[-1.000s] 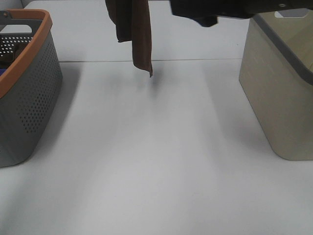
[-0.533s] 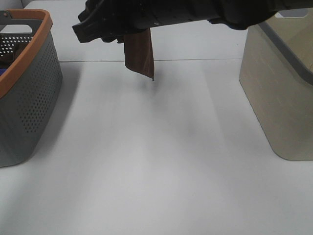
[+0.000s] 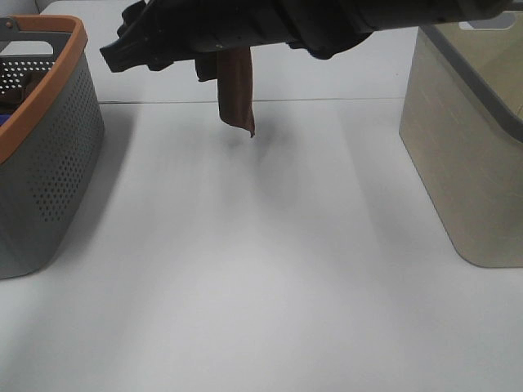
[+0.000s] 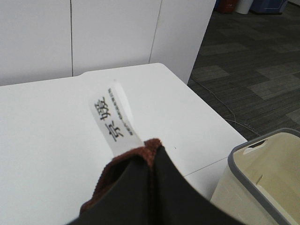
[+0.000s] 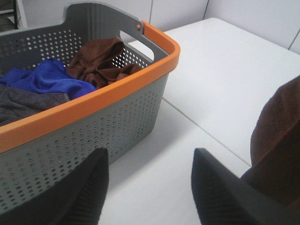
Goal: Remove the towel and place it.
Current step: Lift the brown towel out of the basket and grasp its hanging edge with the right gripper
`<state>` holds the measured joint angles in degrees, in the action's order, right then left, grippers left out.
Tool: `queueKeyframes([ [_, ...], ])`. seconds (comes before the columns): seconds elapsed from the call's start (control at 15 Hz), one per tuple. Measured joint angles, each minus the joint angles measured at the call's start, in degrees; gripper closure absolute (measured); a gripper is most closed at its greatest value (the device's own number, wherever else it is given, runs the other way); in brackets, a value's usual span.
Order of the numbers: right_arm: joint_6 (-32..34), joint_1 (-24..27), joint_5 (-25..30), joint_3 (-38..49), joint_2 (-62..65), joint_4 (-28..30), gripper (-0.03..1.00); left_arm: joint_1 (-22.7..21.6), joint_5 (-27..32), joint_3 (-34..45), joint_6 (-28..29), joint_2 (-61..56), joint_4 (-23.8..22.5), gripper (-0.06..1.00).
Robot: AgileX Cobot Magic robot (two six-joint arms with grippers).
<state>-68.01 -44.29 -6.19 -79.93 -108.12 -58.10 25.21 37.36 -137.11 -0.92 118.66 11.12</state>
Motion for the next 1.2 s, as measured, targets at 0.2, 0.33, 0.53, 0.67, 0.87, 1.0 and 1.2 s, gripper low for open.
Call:
queueKeyframes([
  [0.2,1.43,0.0,-5.21,-1.6,-2.75,0.0,0.46,0.0,0.0,0.0,0.0,0.0,0.57,0.94],
  [0.33,3.21,0.0,-7.45,-3.09,-3.5,0.0,0.46,0.0,0.0,0.0,0.0,0.0,1.09,0.94],
  [0.53,4.18,0.0,-8.08,-4.76,-4.47,0.0,0.46,0.0,0.0,0.0,0.0,0.0,1.66,0.94],
  [0.67,4.87,0.0,-8.82,-5.73,-6.3,0.0,0.46,0.0,0.0,0.0,0.0,0.0,1.66,0.94],
  [0.87,6.02,0.0,-14.9,-5.96,-8.88,-1.43,0.46,0.0,0.0,0.0,0.0,0.0,1.66,0.94],
  [1.0,6.02,0.06,-20.34,-6.07,-9.0,-3.21,0.44,0.0,0.0,0.0,0.0,0.0,1.66,0.94],
  [1.2,6.02,0.06,-20.68,-6.07,-10.43,-3.78,0.42,0.0,0.0,0.0,0.0,0.0,1.66,0.94],
])
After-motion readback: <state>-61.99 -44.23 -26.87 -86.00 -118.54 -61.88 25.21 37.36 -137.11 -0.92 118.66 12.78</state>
